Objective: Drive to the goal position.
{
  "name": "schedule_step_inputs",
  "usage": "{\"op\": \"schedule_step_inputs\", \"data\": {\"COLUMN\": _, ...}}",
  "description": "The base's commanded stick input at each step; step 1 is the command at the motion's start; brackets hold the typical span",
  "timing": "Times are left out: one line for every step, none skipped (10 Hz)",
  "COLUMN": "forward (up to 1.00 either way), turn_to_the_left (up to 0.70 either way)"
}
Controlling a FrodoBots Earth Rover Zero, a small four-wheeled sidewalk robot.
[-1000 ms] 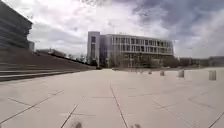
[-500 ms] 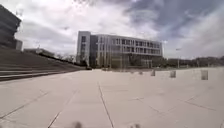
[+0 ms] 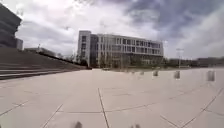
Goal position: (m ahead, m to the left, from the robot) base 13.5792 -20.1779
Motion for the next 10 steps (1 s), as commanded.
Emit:
{"op": "schedule_step_inputs", "data": {"forward": 0.7, "turn_to_the_left": -0.33}}
{"op": "schedule_step_inputs", "data": {"forward": 0.7, "turn_to_the_left": -0.35}}
{"op": "schedule_step_inputs", "data": {"forward": 0.7, "turn_to_the_left": -0.35}}
{"op": "schedule_step_inputs", "data": {"forward": 0.7, "turn_to_the_left": -0.29}}
{"op": "schedule_step_inputs", "data": {"forward": 0.7, "turn_to_the_left": -0.21}}
{"op": "schedule_step_inputs", "data": {"forward": 0.7, "turn_to_the_left": 0.0}}
{"op": "schedule_step_inputs", "data": {"forward": 0.7, "turn_to_the_left": 0.0}}
{"op": "schedule_step_inputs", "data": {"forward": 0.7, "turn_to_the_left": 0.0}}
{"op": "schedule_step_inputs", "data": {"forward": 0.7, "turn_to_the_left": 0.0}}
{"op": "schedule_step_inputs", "data": {"forward": 0.7, "turn_to_the_left": 0.0}}
